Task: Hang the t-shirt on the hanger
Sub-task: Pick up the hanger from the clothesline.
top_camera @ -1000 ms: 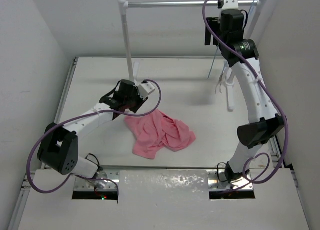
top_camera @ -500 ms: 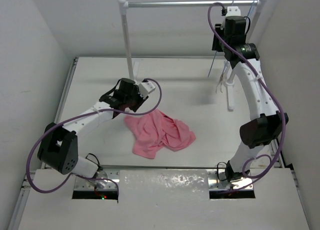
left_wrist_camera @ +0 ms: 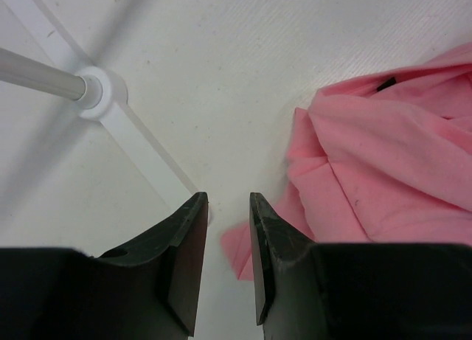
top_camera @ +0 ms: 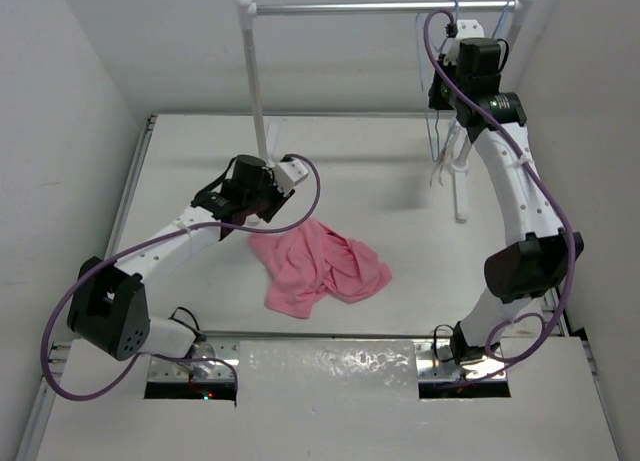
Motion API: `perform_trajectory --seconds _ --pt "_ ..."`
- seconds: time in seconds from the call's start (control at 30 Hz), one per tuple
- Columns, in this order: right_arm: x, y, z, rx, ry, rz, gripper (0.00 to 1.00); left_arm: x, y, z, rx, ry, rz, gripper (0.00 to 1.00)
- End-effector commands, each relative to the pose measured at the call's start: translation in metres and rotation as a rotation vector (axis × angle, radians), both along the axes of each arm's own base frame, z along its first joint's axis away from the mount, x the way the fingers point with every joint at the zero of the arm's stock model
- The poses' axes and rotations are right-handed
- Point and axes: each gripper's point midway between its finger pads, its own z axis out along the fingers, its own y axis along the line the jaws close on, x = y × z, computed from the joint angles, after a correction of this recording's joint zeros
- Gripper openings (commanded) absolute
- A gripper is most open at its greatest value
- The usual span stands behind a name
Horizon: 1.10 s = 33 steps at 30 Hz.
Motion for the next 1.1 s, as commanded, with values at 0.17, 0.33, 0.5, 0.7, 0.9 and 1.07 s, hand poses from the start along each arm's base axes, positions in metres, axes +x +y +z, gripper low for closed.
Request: perform_trajectory --seconds 0.17,0.33,0.5,0.7,0.9,1.07 --pt "-0.031 0.032 0.07 0.05 -0.172 0.217 0.0 0.001 0.001 0.019 -0.023 -0.052 -0.008 0.27" --pt "-0.051 0.051 0.073 0.037 -0.184 0.323 0.0 0.001 -0.002 0.019 -0.032 -0.042 -0.019 0.27" --pt "-0.071 0.061 0.062 0.019 -0.17 0.406 0.0 0.008 -0.004 0.016 -0.024 -0.027 -0.009 0.27" --pt "-0.112 0.081 0.012 0.053 -0.112 0.505 0.0 0.001 -0.025 -0.003 -0.091 0.087 -0.064 0.29" --pt "-0.149 0.1 -0.037 0.056 -0.019 0.559 0.0 -0.013 -0.068 -0.014 -0.216 0.246 -0.141 0.38" --pt "-0.169 0.094 -0.082 0.059 0.098 0.514 0.0 -0.039 -0.094 -0.029 -0.199 0.331 -0.241 0.45"
